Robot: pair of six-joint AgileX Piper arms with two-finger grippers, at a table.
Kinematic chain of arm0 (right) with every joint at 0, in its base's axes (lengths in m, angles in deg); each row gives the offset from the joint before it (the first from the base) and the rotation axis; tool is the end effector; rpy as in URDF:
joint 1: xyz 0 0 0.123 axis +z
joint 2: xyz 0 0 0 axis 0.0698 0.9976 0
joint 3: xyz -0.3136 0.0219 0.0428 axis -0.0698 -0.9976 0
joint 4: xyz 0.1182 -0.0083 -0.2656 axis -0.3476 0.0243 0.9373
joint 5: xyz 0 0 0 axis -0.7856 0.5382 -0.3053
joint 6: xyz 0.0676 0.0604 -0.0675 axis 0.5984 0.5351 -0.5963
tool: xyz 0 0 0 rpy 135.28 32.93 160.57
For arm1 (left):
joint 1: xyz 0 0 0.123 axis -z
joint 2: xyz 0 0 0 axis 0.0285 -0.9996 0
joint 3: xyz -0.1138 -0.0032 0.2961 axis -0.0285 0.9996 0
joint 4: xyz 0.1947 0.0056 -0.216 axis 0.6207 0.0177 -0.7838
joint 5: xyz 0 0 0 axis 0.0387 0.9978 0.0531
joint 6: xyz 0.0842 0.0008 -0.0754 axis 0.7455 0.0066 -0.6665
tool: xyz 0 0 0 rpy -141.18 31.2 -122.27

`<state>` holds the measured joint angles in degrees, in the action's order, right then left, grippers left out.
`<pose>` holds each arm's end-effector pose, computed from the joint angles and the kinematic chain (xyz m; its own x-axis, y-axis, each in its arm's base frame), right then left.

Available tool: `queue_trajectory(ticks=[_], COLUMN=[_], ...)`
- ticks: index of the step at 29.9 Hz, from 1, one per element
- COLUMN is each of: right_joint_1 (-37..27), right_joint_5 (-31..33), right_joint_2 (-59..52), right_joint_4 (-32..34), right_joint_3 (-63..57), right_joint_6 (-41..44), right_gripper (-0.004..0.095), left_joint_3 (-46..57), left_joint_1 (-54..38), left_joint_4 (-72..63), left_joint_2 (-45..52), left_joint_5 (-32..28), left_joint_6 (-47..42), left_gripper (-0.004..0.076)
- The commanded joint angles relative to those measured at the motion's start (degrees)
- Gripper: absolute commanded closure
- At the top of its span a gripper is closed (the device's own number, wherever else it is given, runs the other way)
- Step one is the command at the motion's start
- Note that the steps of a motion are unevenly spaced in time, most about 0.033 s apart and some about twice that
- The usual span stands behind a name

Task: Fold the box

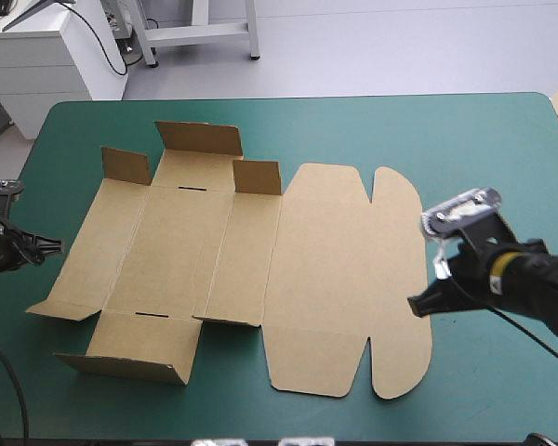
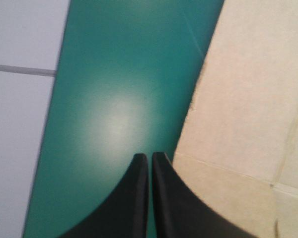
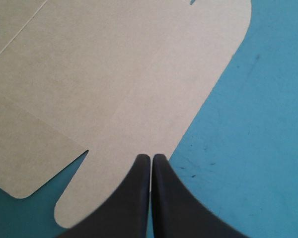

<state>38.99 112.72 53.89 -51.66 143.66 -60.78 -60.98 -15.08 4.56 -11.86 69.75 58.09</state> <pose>0.1619 0.0916 0.4325 -0.6857 -0.3555 -0.6351 -0.4172 0.9070 -0.0573 0.2755 0.0997 0.3432 -0.9023 -0.0419 -0.4291 -0.1524 0.9620 0.2264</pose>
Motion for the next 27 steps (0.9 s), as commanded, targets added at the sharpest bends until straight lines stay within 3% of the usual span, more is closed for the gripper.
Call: queue_trajectory(ticks=[1,9,19,22,25,27], right_joint_1=[-0.23,-0.23,-0.23,-0.23,-0.23,-0.23], right_joint_5=[-1.74,-1.62,-0.28,-0.28,-0.28,-0.28], right_joint_2=[-9.39,-22.13,-23.24,-23.24,-23.24,-23.24], right_joint_4=[1.34,-0.04,-0.36,-0.36,-0.9,-1.26], right_joint_3=[-3.26,-10.82,-14.55,-14.55,-14.55,-14.55], right_joint_6=[3.27,7.56,7.2,7.2,7.2,7.2], right_gripper=[0.091,0.091,0.091,0.091,0.091,0.091], left_joint_3=[-4.6,-4.84,-4.84,-4.84,-4.84,-4.84], left_joint_1=[-3.79,-6.28,-6.28,-6.28,-6.28,-6.28], left_joint_4=[-9.79,-12.94,-12.51,-12.71,-11.4,-9.84], left_joint_2=[-4.06,-12.62,-17.21,-17.39,-17.67,-18.19], left_joint_5=[1.26,1.52,-0.15,-2.48,-5.21,-6.37], left_joint_6=[5.0,13.6,15.11,15.11,13.84,9.57], left_gripper=[0.0708,0.0708,0.0689,0.0537,0.026,0.0131])
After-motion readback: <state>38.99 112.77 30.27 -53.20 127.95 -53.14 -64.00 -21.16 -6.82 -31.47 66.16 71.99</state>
